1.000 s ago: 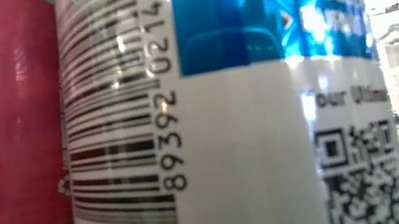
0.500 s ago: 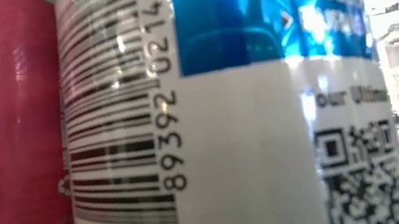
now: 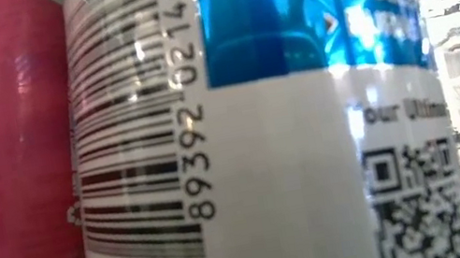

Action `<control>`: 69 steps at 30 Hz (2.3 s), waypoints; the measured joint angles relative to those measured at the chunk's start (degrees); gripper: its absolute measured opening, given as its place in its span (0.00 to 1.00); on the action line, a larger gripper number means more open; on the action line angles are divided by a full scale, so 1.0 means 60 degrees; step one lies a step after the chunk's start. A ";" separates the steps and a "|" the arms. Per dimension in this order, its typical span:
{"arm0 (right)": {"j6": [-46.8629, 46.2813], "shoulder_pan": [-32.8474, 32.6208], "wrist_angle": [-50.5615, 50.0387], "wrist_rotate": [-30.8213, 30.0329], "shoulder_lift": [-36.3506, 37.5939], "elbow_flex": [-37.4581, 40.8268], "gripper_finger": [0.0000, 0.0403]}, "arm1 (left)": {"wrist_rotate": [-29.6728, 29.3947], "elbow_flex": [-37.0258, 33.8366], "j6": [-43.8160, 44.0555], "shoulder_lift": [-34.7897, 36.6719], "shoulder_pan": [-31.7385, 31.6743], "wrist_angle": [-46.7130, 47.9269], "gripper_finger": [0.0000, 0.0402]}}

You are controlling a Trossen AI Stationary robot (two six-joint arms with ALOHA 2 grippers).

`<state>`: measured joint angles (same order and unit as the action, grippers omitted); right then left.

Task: Sort soda cans
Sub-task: Put the right pink-white soda can into the right transparent bin

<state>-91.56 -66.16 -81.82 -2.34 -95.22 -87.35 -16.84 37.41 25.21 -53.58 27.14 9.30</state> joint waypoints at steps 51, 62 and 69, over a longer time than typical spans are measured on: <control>-0.1810 -0.0124 0.3579 0.0291 0.1457 0.3960 0.69 | -0.0029 0.0000 0.0164 -0.0003 -0.0011 -0.0175 0.96; -0.1553 0.0620 0.1727 -0.2237 0.3987 0.2935 0.69 | -0.0029 0.0000 0.0175 -0.0003 -0.0011 -0.0178 0.96; 0.0499 0.2470 0.0221 -0.2872 0.4218 0.1785 0.69 | -0.0030 0.0000 0.0168 -0.0003 -0.0011 -0.0171 0.96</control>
<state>-88.56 -51.34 -80.49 -19.57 -69.91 -76.64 -17.02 37.41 26.22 -53.60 27.07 8.27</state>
